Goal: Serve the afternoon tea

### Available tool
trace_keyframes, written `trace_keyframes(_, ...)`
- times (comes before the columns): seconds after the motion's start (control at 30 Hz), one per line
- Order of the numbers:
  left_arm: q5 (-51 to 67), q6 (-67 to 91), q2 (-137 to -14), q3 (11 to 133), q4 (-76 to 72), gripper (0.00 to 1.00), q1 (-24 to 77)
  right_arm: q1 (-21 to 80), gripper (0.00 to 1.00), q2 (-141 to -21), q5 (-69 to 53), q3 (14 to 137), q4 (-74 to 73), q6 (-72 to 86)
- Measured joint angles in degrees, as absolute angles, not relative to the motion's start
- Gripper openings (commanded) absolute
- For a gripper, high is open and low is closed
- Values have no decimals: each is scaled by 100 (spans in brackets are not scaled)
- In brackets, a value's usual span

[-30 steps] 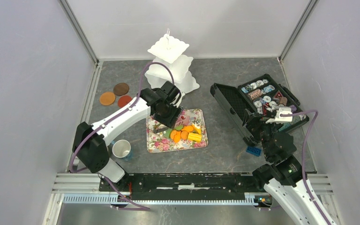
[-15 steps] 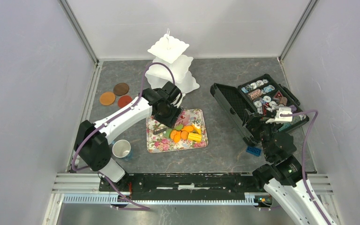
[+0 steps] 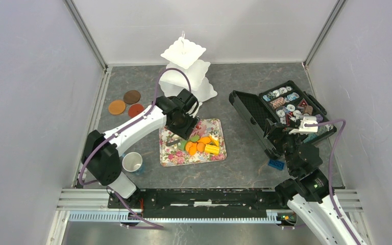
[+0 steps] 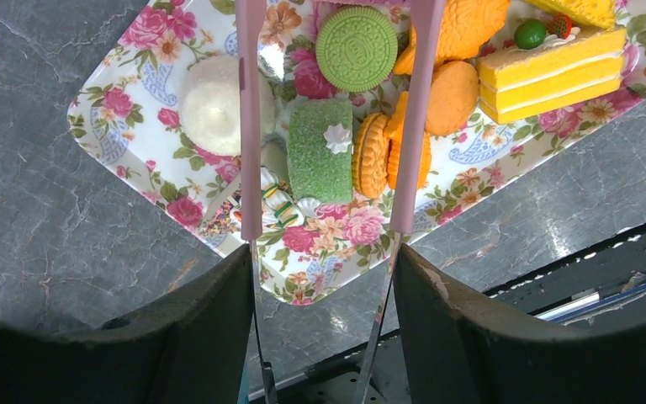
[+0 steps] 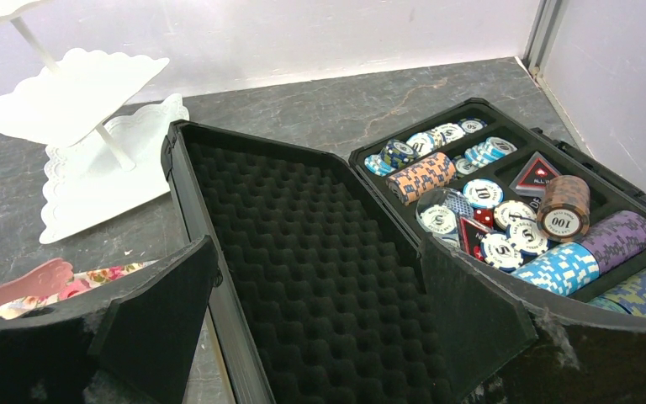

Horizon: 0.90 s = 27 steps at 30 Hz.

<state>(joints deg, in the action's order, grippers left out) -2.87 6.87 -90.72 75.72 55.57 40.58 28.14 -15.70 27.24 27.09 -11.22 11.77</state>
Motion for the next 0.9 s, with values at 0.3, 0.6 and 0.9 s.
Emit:
trace_keyframes(0.3,-279,633,-9251,7572,5555,65,4058,2814,98,-1568,2727,2709,-1125,1175)
trace_keyframes(0.6,-259,633,-9343,7575,5553,56,4058,2814,98,-1555,2724,2709,-1125,1175)
trace_keyframes(0.9,-296,635,-9290,7592,5557,49,4058,2814,98,-1544,2727,2709,-1125,1173)
